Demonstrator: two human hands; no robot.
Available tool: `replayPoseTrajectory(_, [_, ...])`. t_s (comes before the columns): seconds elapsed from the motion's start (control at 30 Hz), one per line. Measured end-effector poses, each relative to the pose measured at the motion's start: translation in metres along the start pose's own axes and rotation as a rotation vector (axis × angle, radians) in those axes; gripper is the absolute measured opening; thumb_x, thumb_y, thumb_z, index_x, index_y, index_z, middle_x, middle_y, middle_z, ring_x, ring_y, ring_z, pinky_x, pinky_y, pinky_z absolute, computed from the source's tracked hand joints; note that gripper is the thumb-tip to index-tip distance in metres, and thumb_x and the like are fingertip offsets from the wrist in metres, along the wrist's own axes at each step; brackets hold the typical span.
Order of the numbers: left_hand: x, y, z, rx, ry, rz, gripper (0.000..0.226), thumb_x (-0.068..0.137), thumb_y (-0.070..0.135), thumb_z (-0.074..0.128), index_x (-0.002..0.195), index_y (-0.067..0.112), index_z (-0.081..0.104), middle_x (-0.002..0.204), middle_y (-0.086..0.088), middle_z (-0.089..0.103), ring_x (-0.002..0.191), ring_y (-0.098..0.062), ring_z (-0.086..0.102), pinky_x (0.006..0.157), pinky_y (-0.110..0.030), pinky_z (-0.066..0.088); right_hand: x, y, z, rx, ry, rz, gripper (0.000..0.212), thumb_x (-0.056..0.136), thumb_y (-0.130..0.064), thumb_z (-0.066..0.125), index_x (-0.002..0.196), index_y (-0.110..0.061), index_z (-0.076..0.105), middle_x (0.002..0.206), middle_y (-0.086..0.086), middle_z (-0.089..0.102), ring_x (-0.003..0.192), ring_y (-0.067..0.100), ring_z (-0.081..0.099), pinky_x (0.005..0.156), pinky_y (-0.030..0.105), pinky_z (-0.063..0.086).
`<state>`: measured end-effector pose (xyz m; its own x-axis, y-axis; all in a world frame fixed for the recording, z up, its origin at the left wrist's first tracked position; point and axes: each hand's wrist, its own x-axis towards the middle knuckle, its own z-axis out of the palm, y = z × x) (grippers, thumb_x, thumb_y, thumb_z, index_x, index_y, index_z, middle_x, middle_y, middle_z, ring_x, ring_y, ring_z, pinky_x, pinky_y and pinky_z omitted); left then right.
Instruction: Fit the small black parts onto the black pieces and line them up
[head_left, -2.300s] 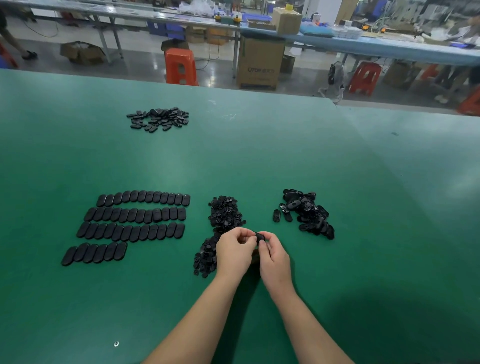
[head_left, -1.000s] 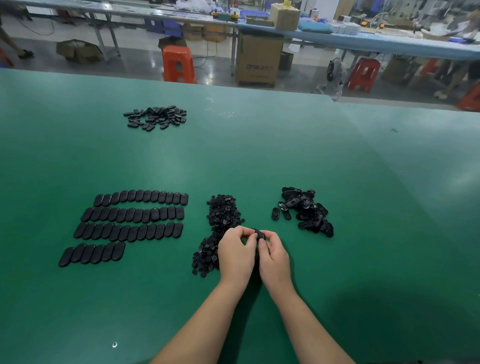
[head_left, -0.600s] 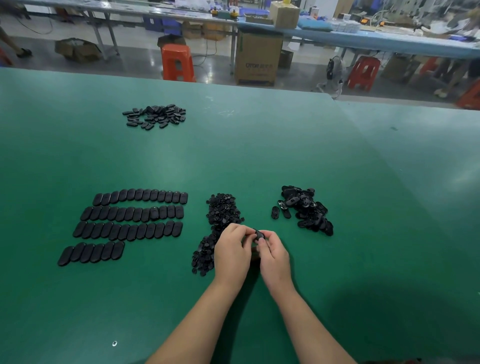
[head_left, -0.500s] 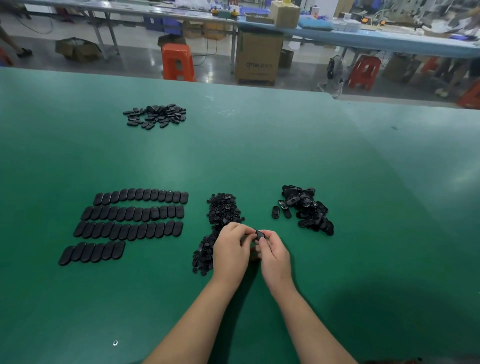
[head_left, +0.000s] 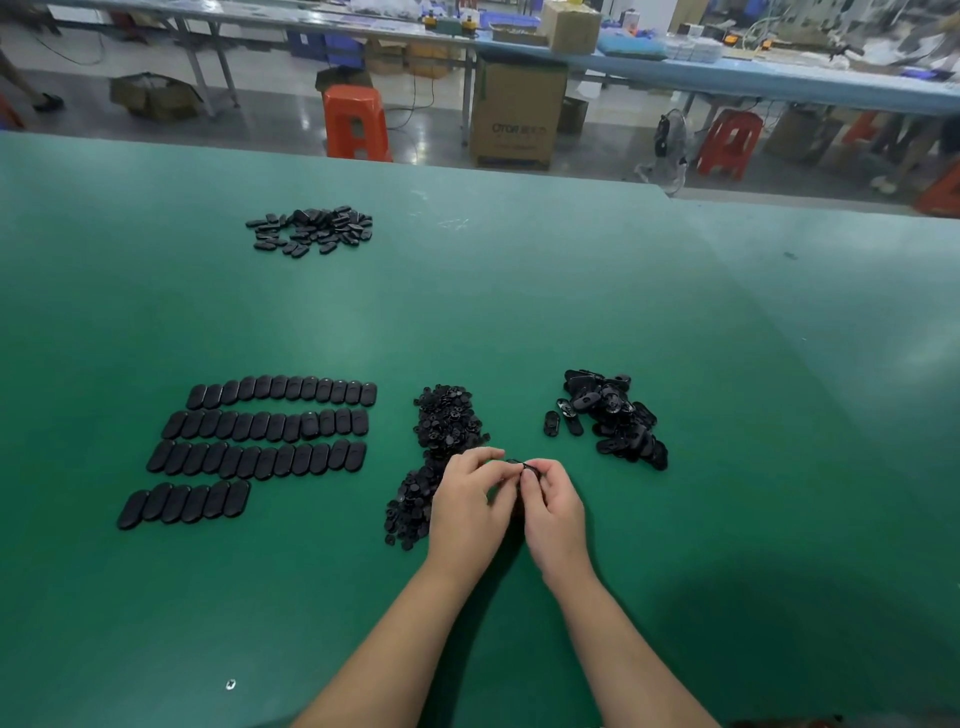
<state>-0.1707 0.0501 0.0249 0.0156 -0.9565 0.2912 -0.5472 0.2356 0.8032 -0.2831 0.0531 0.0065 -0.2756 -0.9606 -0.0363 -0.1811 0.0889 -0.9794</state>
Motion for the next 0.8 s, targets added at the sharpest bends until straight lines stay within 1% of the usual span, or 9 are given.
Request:
replayPoseTrajectory(0.03, [0.001, 0.002, 0.0, -0.043, -0.012, -0.036, 0.013, 0.091, 0.015, 0.07, 0.099, 0.02, 0.078, 0.105, 0.013, 0.064, 0.101, 0.001, 0.057, 0.088, -0.011, 0.043, 0.0, 0.0, 0.0, -0.013, -0.01, -0.008, 0.014, 0.103, -0.012, 0.055, 0.096, -0.023, 0.06, 0.089, -0.002, 0.071, 0.087, 0.014, 0.067, 0.083, 0.04, 0.055])
replayPoseTrajectory(0.1, [0.003, 0.006, 0.0, -0.108, -0.02, -0.122, 0.013, 0.09, 0.016, 0.07, 0.099, 0.025, 0.073, 0.098, 0.017, 0.064, 0.091, 0.001, 0.059, 0.08, -0.012, 0.046, 0.0, 0.0, 0.0, -0.056, -0.021, -0.022, 0.016, 0.103, -0.013, 0.053, 0.095, -0.026, 0.059, 0.088, -0.004, 0.07, 0.086, 0.011, 0.065, 0.082, 0.036, 0.053])
replayPoseTrajectory(0.2, [0.008, 0.009, 0.001, -0.177, -0.044, -0.29, 0.017, 0.089, 0.024, 0.072, 0.105, 0.031, 0.068, 0.092, 0.015, 0.067, 0.085, 0.0, 0.062, 0.075, -0.015, 0.049, 0.002, 0.002, 0.0, -0.116, -0.008, -0.025, 0.018, 0.104, -0.016, 0.051, 0.094, -0.03, 0.055, 0.09, -0.006, 0.067, 0.086, 0.009, 0.063, 0.079, 0.033, 0.051])
replayPoseTrajectory(0.3, [0.012, 0.008, 0.0, -0.211, -0.091, -0.366, 0.006, 0.089, 0.025, 0.072, 0.093, 0.029, 0.073, 0.083, 0.014, 0.071, 0.08, 0.0, 0.065, 0.071, -0.013, 0.048, 0.002, 0.002, 0.001, -0.13, 0.006, -0.028, 0.019, 0.104, -0.016, 0.05, 0.093, -0.03, 0.054, 0.089, -0.006, 0.066, 0.082, 0.003, 0.061, 0.078, 0.032, 0.05])
replayPoseTrajectory(0.4, [0.013, 0.007, -0.002, -0.232, -0.104, -0.383, 0.008, 0.089, 0.022, 0.072, 0.09, 0.029, 0.073, 0.082, 0.013, 0.072, 0.076, 0.003, 0.065, 0.067, -0.01, 0.047, 0.001, 0.001, 0.001, -0.129, 0.008, -0.03, 0.019, 0.105, -0.016, 0.05, 0.094, -0.03, 0.055, 0.089, -0.006, 0.067, 0.081, 0.003, 0.062, 0.077, 0.033, 0.051])
replayPoseTrajectory(0.5, [0.013, 0.007, -0.004, -0.221, -0.104, -0.375, 0.009, 0.088, 0.019, 0.072, 0.087, 0.028, 0.073, 0.079, 0.012, 0.071, 0.074, 0.003, 0.063, 0.065, -0.01, 0.046, 0.001, 0.001, 0.001, -0.112, -0.002, -0.024, 0.017, 0.104, -0.015, 0.05, 0.097, -0.028, 0.058, 0.091, -0.005, 0.069, 0.084, 0.015, 0.066, 0.079, 0.044, 0.055])
replayPoseTrajectory(0.57, [0.013, 0.007, -0.004, -0.203, -0.101, -0.367, 0.009, 0.088, 0.019, 0.072, 0.087, 0.028, 0.072, 0.078, 0.012, 0.071, 0.073, 0.003, 0.062, 0.064, -0.01, 0.045, 0.001, 0.001, 0.001, -0.111, -0.008, -0.036, 0.016, 0.104, -0.014, 0.05, 0.098, -0.026, 0.06, 0.09, -0.004, 0.069, 0.083, 0.018, 0.065, 0.078, 0.048, 0.056])
replayPoseTrajectory(0.67, [0.012, 0.009, -0.005, -0.184, -0.097, -0.361, 0.01, 0.089, 0.02, 0.071, 0.085, 0.029, 0.07, 0.078, 0.012, 0.07, 0.072, 0.004, 0.062, 0.063, -0.01, 0.045, 0.001, 0.002, 0.001, -0.088, -0.004, -0.035, 0.018, 0.104, -0.014, 0.051, 0.097, -0.028, 0.061, 0.091, -0.004, 0.071, 0.085, 0.017, 0.066, 0.079, 0.046, 0.056])
replayPoseTrajectory(0.8, [0.012, 0.013, -0.003, -0.157, -0.086, -0.356, 0.012, 0.089, 0.022, 0.071, 0.081, 0.031, 0.067, 0.075, 0.012, 0.068, 0.069, 0.007, 0.059, 0.058, -0.009, 0.042, 0.001, 0.003, 0.001, -0.067, 0.009, -0.034, 0.019, 0.103, -0.016, 0.053, 0.095, -0.029, 0.062, 0.09, -0.008, 0.072, 0.089, 0.013, 0.067, 0.081, 0.037, 0.055])
